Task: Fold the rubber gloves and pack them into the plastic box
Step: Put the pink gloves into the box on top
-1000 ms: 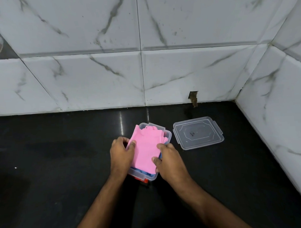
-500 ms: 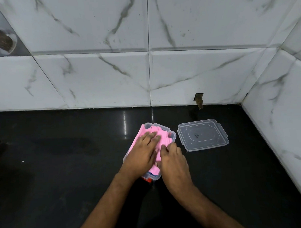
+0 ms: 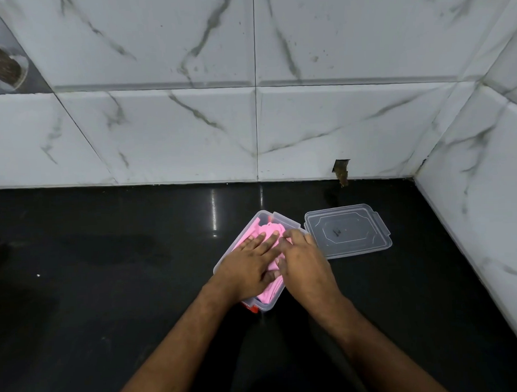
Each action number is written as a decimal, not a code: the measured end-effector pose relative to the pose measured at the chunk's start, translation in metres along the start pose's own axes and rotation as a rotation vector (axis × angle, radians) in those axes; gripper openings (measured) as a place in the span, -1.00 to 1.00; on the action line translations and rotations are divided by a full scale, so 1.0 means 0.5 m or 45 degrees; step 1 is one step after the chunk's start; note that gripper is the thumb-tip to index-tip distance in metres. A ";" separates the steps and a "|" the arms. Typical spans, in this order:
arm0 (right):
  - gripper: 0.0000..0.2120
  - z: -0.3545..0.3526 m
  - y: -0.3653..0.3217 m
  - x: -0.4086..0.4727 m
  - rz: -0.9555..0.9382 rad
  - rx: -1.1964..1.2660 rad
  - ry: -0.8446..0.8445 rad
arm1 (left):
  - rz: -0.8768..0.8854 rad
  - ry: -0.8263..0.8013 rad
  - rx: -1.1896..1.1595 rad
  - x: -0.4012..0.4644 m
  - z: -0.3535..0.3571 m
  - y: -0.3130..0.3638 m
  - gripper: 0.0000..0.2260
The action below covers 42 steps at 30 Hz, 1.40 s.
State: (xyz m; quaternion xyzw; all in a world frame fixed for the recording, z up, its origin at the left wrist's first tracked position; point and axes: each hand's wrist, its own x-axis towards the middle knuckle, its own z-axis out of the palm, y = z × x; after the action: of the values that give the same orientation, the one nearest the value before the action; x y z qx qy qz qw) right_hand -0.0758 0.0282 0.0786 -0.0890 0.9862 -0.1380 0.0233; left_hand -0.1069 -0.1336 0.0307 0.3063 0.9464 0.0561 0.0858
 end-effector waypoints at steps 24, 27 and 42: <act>-0.48 0.015 0.028 -0.019 0.009 -0.202 -0.098 | -0.084 0.115 -0.442 -0.021 -0.033 0.019 -0.18; -0.53 -0.013 0.045 -0.029 0.014 -0.076 0.039 | -0.045 0.292 -0.543 -0.023 -0.049 0.047 -0.32; -0.59 -0.070 0.270 -0.079 0.211 -0.028 0.131 | -0.046 0.372 -0.626 0.144 -0.026 0.249 -0.34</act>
State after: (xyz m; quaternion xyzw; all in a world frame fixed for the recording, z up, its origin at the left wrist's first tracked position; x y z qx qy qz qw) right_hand -0.0624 0.1723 0.0761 0.0000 0.9915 -0.1291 -0.0168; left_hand -0.0960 0.0082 0.0538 0.2479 0.9121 0.3257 0.0212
